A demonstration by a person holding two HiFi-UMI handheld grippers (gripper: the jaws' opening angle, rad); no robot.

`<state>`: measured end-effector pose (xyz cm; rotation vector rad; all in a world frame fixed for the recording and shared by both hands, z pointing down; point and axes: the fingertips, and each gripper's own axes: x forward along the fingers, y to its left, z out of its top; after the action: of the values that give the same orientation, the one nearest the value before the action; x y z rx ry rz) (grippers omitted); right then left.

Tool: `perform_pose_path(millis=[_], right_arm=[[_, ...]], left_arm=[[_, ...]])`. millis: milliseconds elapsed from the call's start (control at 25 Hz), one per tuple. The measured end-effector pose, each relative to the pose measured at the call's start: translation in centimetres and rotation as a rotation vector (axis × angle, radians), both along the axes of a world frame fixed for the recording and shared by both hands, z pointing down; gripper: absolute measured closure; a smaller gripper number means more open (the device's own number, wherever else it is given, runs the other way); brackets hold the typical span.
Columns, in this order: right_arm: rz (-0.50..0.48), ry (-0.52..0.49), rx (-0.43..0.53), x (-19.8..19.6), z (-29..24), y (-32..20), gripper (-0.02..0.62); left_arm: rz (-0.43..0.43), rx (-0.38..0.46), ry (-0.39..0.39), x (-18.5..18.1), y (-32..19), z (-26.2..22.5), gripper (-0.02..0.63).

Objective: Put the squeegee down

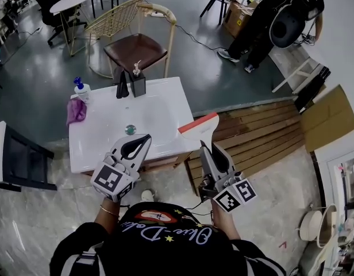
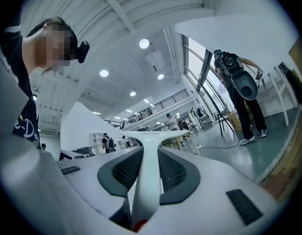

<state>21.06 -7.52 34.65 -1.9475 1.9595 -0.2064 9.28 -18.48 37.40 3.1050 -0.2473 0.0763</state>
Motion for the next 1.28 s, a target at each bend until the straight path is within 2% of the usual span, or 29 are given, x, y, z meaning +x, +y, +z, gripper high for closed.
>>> perform_pose_path(millis=[1040, 1280], right_arm=[[0.025, 0.019, -0.037, -3.0, 0.4, -5.1, 0.495], [0.053, 0.028, -0.067, -3.2, 0.5, -5.0, 0.495]], left_arm=[[-0.019, -0.034, 0.012, -4.4, -5.4, 1.0, 0.591], [0.013, -0.06, 0.025, -4.2, -5.4, 1.7, 0.592]])
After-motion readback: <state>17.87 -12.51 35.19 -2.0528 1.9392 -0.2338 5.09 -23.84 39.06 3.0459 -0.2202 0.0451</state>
